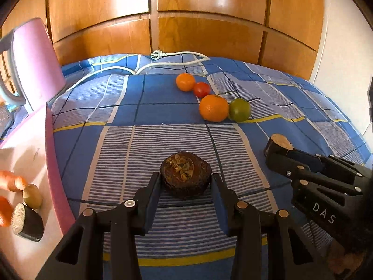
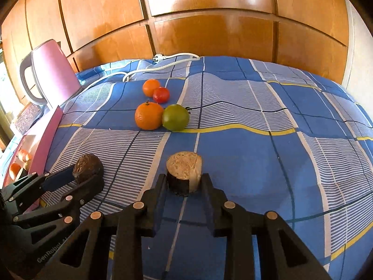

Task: Organize fruits
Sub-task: 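Grasp the dark brown round fruit with the left tool while the right tool holds the slice, then carry the dark fruit and eggplant slice into the tray and open both tools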

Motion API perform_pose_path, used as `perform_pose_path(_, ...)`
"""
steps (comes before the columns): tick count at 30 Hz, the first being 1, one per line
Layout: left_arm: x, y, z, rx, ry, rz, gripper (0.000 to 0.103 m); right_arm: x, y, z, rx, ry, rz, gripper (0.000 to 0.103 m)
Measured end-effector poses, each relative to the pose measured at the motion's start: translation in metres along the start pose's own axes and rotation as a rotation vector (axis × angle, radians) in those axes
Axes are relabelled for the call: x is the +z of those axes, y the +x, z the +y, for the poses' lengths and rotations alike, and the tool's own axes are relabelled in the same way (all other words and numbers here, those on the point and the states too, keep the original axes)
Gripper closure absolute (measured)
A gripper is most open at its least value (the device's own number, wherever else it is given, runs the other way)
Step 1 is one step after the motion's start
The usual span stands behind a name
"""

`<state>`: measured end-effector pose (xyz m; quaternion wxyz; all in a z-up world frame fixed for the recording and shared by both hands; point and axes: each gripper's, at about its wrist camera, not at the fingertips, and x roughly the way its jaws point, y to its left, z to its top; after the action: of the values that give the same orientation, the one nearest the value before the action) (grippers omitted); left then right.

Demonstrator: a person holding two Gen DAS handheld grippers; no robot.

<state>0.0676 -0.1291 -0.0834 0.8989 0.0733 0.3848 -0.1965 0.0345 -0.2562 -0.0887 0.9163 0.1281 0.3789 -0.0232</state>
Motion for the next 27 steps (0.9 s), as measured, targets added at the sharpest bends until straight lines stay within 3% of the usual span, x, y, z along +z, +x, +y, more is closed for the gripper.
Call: perform_pose_path(27,-0.01,-0.023,-0.001,-0.021,-0.006,0.003,0.061,-0.002,-0.002,0.007,-0.052,-0.043,-0.017,0.073)
